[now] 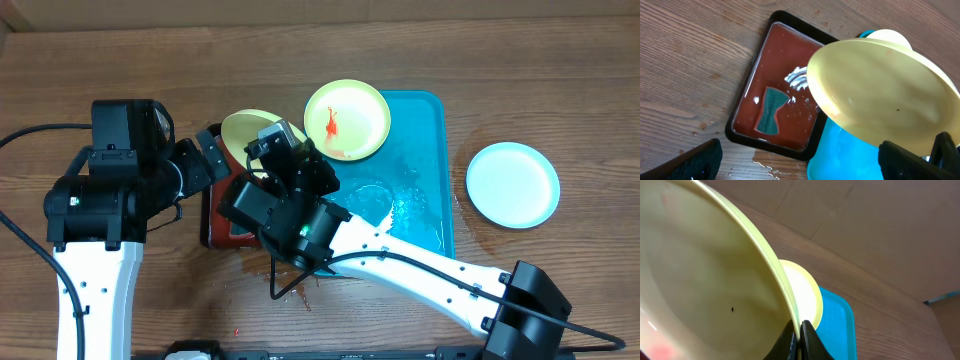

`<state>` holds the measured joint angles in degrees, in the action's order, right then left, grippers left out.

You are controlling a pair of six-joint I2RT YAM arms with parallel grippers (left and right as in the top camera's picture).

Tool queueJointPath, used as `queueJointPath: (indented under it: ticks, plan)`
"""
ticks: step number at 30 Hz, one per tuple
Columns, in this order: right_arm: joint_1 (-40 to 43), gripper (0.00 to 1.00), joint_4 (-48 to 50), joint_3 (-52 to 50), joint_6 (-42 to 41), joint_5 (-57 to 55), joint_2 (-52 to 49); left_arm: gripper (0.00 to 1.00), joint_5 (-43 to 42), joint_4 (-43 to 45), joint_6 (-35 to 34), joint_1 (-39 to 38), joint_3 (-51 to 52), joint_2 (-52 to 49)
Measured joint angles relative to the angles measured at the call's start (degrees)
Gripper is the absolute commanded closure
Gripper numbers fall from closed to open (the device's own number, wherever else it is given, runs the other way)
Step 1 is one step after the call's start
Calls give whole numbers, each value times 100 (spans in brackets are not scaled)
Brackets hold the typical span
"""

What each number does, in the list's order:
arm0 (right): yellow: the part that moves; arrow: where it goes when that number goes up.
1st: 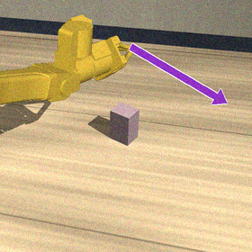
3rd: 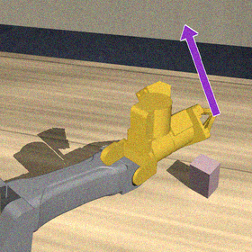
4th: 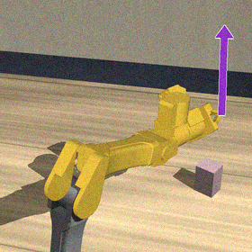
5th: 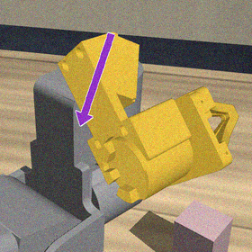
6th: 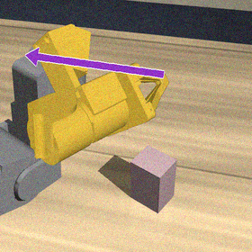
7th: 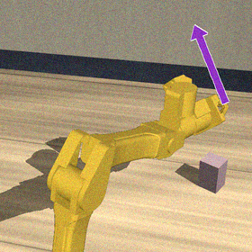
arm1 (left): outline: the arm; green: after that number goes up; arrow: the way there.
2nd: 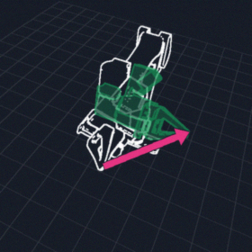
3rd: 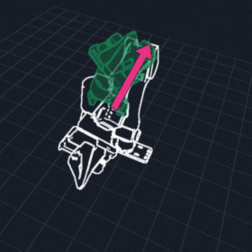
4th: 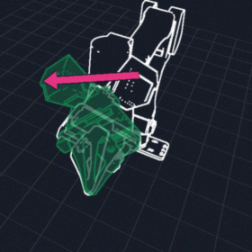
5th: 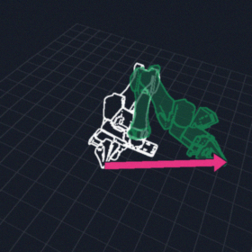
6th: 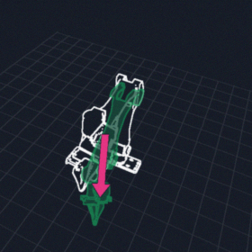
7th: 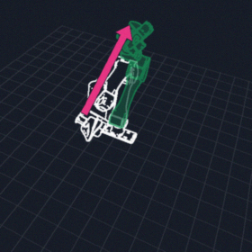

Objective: Clean dirty plates on tray and stack at the side
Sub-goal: 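Lift the yellow plate with the right gripper and tilt it over the tray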

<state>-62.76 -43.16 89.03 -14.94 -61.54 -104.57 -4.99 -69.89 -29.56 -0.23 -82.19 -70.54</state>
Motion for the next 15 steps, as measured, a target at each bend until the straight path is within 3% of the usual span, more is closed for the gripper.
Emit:
queueJointPath:
  ticks: [15]
  plan:
    - [17, 96, -208, 0, -262, 133, -2, 0, 0, 0, 0, 0, 0, 0]
